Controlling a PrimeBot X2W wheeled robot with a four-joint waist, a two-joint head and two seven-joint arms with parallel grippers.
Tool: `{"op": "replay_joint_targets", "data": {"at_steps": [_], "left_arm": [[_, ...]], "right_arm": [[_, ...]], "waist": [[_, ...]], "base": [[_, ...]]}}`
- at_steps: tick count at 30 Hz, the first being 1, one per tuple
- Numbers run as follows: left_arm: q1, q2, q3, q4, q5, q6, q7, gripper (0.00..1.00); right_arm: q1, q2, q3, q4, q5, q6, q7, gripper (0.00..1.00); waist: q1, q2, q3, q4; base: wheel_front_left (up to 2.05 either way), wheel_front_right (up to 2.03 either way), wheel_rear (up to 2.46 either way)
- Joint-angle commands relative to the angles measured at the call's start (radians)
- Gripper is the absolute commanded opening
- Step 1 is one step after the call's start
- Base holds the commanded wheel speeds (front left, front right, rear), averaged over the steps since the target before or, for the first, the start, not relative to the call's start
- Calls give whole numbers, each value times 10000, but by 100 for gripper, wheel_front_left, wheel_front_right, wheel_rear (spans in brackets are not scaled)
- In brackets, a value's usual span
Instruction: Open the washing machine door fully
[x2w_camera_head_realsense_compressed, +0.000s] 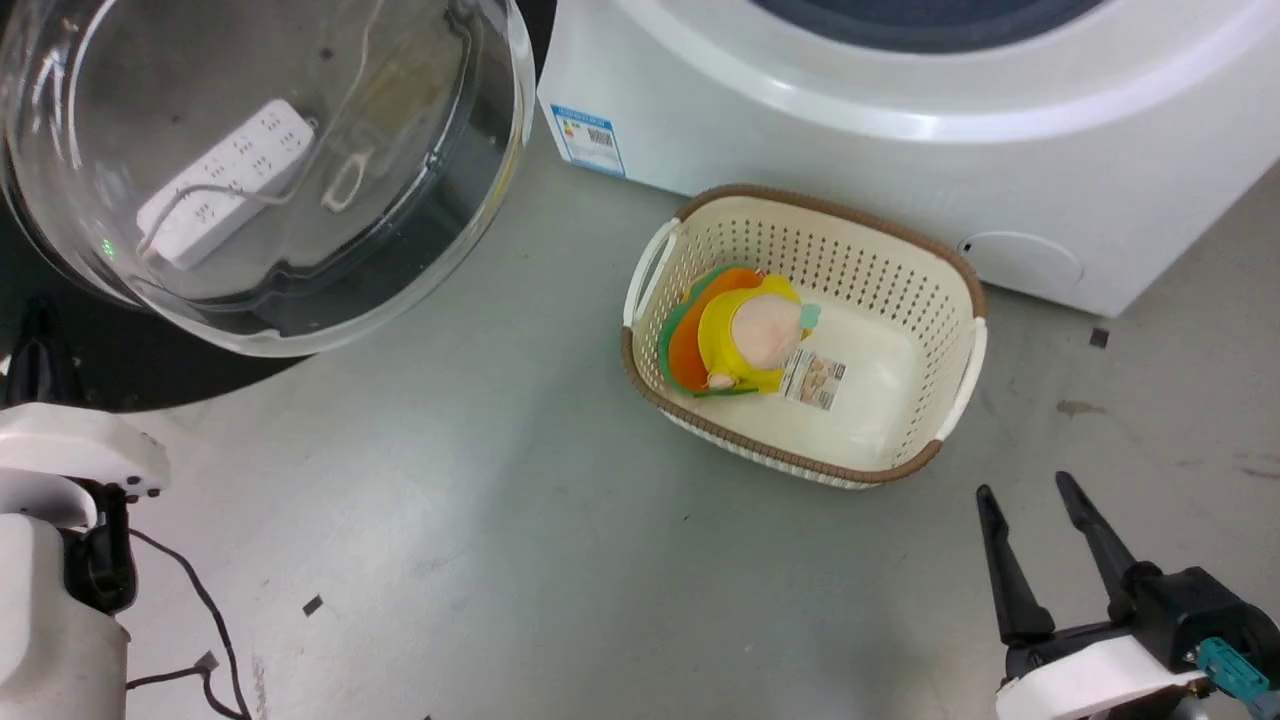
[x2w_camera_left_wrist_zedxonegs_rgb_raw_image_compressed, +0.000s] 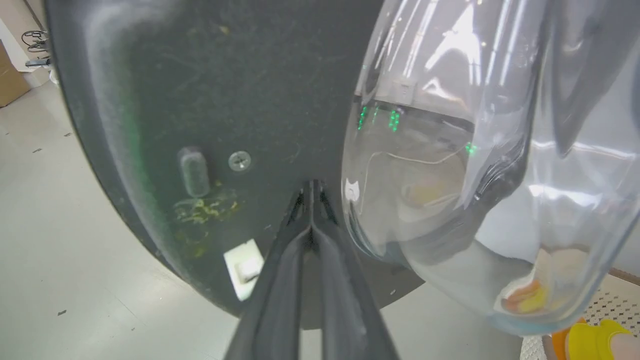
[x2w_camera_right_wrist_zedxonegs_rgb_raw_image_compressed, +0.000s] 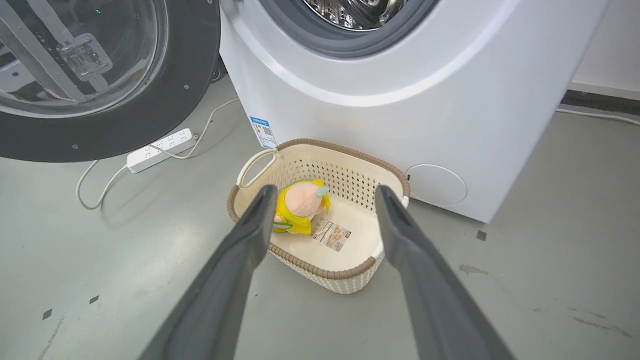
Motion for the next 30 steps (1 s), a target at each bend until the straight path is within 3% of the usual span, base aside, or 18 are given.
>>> {"op": "replay_joint_targets", "data": {"at_steps": [1, 5, 10, 20, 30], "left_arm": [[-42, 70, -56, 5, 199, -37, -107, 0], [378, -135, -314, -557, 614, -100, -122, 0], [1321, -947, -681, -1986, 935, -217, -125, 0], [3674, -2211, -1374, -4875, 1717, -14, -127, 0], [5172, -2933, -2095, -5603, 2298, -146, -127, 0]], "right_arm": [[-218, 19, -69, 18, -15, 10, -86, 100], [-319, 98, -133, 165, 21, 10, -194, 100], [-407, 244, -485, 299, 52, 10, -311, 100], [-475, 473, -747, -125, -173, 10, -349, 100], [308, 546, -856, -454, 95, 10, -351, 100]], "waist": [[-1, 0, -279, -86], [-1, 0, -942, -275], [-1, 0, -1869, -616], [-1, 0, -3057, -2122], [-1, 0, -3546, -3005]], "base": [[0, 0, 0], [0, 0, 0], [0, 0, 0], [0, 0, 0], [0, 0, 0]]}}
